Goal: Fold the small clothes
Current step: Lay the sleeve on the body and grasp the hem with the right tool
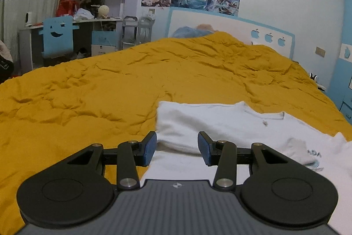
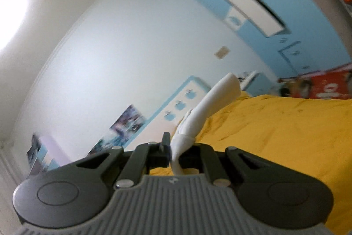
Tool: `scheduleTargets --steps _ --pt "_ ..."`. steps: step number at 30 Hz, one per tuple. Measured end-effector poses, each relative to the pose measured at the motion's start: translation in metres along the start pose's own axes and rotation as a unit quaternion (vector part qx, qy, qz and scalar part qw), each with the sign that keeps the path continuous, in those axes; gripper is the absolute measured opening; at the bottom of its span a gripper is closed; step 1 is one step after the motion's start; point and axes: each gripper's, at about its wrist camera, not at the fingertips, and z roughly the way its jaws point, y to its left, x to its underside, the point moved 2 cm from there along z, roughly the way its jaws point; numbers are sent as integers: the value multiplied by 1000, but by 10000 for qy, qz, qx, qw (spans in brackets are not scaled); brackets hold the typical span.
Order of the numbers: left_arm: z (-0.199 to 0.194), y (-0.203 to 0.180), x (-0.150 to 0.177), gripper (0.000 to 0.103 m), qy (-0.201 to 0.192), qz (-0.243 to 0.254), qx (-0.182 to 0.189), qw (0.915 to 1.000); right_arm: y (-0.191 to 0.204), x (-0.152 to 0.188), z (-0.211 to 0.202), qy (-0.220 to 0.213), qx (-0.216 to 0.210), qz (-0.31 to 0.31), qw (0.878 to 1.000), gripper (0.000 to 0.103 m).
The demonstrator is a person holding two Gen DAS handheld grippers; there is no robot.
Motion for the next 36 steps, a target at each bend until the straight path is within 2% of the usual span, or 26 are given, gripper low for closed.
scheduleTargets --steps 3,6,10,11,12,13,14,15,17,18,20,24,26,28,30,33,34,36 --pt "4 9 13 51 134 120 -4 9998 57 37 21 226 -114 -625 9977 2" --pt "3 24 14 51 143 17 -17 9999 108 90 40 455 -180 -1229 9912 2" --pt "-1 50 7 51 23 -267 -117 9996 158 183 64 902 -281 -1929 9767 3" --pt "-2 57 5 51 17 -374 -174 9991 169 211 70 1010 -268 -2180 9703 10" --pt "-1 64 3 51 36 -479 -224 9986 180 242 75 1165 -254 -2481 9614 17" --pt "0 70 2 51 74 -577 -260 9980 191 277 79 1443 -274 -2836 9476 56" --pt "2 75 1 51 136 -665 -289 9973 204 316 83 1962 -419 -3228 9250 85" --pt "3 80 1 51 198 -753 -305 9965 211 345 84 2427 -529 -3505 9030 81" --pt "3 86 1 51 254 -882 -292 9954 218 401 73 3055 -705 -3933 8643 82" --pt "2 87 0 51 260 -907 -283 9951 219 421 63 3285 -866 -4028 8499 82" --pt "0 85 1 51 246 -894 -268 9953 217 444 39 3504 -1278 -4060 8343 82" --pt "0 76 2 51 274 -753 -199 9966 208 445 15 3646 -1453 -4076 8245 82" --pt "0 72 3 51 275 -672 -169 9972 199 427 10 3710 -1501 -3884 8300 82" --pt "-1 69 5 51 262 -608 -150 9977 185 401 2 3636 -1378 -3705 8435 82" --pt "2 68 5 51 272 -593 -118 9978 161 363 -7 3436 -1046 -3613 8605 82" --pt "3 62 8 51 303 -570 -58 9979 119 303 -19 2908 -260 -3663 8835 82" --pt "4 59 9 51 324 -538 -45 9980 102 286 -21 2735 69 -3702 8877 82" --pt "5 52 11 51 352 -467 -3 9983 67 255 -23 2485 837 -3830 8857 82"
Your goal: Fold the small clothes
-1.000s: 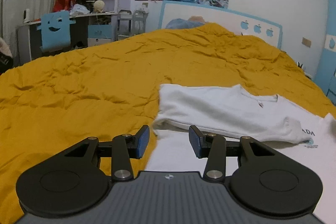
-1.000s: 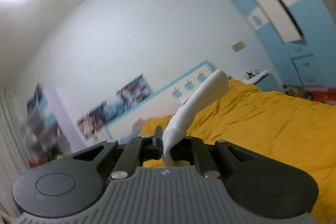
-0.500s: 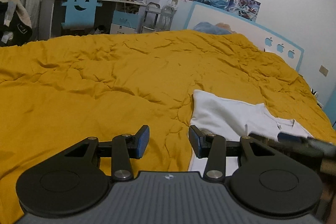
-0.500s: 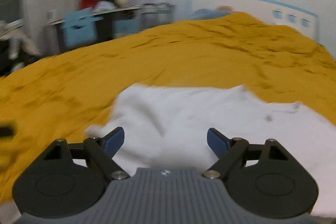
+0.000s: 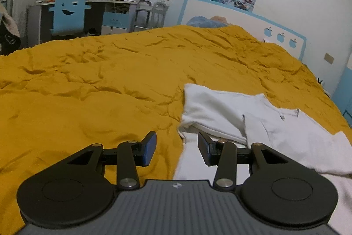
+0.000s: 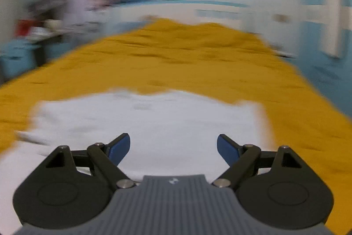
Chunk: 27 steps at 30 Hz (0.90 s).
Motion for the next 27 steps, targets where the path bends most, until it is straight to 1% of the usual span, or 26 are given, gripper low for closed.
scheduleTargets --steps 1,2,3,5,6,9,10,11,12,13,15,16,17,19,20,21,22,23,24,25,27 --pt "1 -4 2 51 14 35 19 10000 -23 4 3 147 393 85 9991 82" --pt "1 -8 4 51 30 80 37 10000 -40 8 7 300 599 192 9976 82" --pt "2 -11 5 51 32 125 64 9999 -57 12 13 521 630 294 9962 82" --pt "1 -19 8 51 18 231 109 9997 -81 18 28 1028 388 442 9930 82" --pt "1 -23 10 51 1 299 118 9995 -90 21 35 1178 296 471 9915 82" --pt "0 -31 14 51 -52 478 143 9987 -100 29 49 1278 73 283 9914 82" --pt "1 -34 16 51 -57 548 141 9984 -100 31 51 1282 -2 192 9916 79" --pt "2 -36 18 51 -55 622 143 9979 -96 30 54 1283 -75 48 9917 68" --pt "3 -38 19 51 -43 665 150 9977 -89 32 58 1302 -161 -141 9913 62" --pt "5 -39 20 51 -4 699 163 9974 -85 34 63 1306 -220 -371 9905 48" --pt "7 -40 18 51 86 632 194 9978 -79 35 64 1259 -143 -645 9898 36" --pt "8 -40 15 51 142 534 244 9982 -80 36 65 1216 -87 -682 9902 21" --pt "10 -40 12 51 240 407 353 9983 -82 37 64 1199 -54 -663 9906 13" --pt "18 -43 1 51 498 156 808 9954 -84 38 67 1204 -71 -511 9914 13" --pt "23 -46 -6 51 639 25 1147 9913 -85 38 69 1234 -109 -465 9912 13" --pt "29 -48 -13 52 736 -115 1527 9855 -85 39 70 1242 -122 -453 9911 13" --pt "39 -50 -20 54 801 -276 1959 9770 -84 39 72 1235 -122 -475 9911 13" --pt "50 -52 -25 54 914 -377 2278 9687 -82 39 73 1231 -124 -527 9909 13" --pt "68 -54 -31 55 1127 -488 2496 9605 -80 40 73 1227 -122 -583 9906 13" --pt "89 -54 -36 55 1427 -645 2593 9530 -79 40 74 1228 -123 -627 9904 13" --pt "125 -51 -39 55 1908 -976 2646 9402 -76 40 76 1236 -144 -676 9899 13"
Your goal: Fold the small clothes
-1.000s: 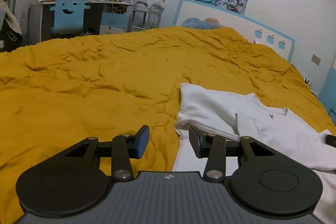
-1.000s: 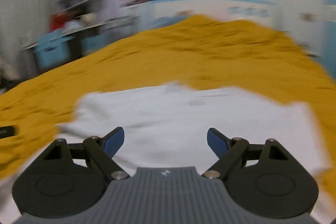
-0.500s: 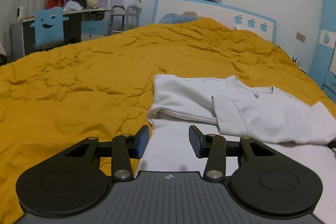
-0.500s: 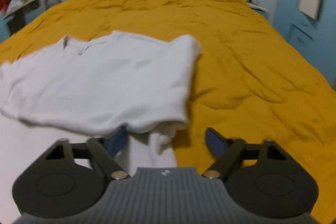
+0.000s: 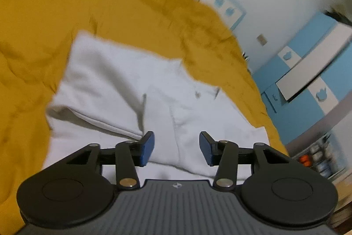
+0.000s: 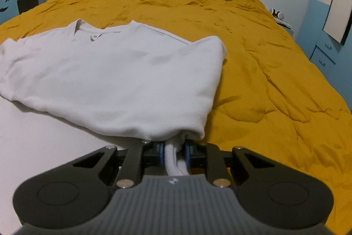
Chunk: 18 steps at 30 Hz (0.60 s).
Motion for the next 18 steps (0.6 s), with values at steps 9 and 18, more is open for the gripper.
scheduleTargets --steps 9,18 --pt "66 47 -20 16 573 -775 162 9952 -4 -2 10 89 -181 143 9997 13" --pt "53 40 -39 2 232 -1128 44 9933 -4 -4 12 -21 18 306 9995 8"
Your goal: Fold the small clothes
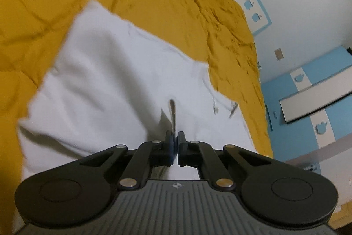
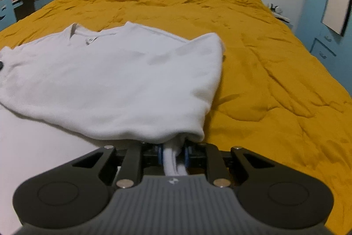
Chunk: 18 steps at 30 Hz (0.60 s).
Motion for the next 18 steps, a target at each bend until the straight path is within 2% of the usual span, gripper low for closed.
scheduleTargets --steps 2,4,9,11,13,15,18 --pt "-6 9 -6 2 -42 -3 -281 9996 -1 -1 -1 -59 147 148 9998 7" --pt "-5 17 -7 2 86 26 -478 9988 -3 -1 -1 -44 187 328 9993 6" --pt "-2 22 -4 2 101 -42 -493 9987 -7 -1 -1 72 307 725 9969 9" --pt "0 20 -1 3 77 82 -626 9980 -8 -2 -2 100 302 766 9966 18" --pt "3 17 0 3 55 204 -698 9973 -14 -2 -5 86 112 915 9957 27" --pt "0 18 -2 3 97 254 -663 9974 -20 -3 -7 121 -53 1037 9945 28" --pt "-5 19 -3 3 160 414 -716 9964 -14 -2 -9 -13 -17 823 9966 26"
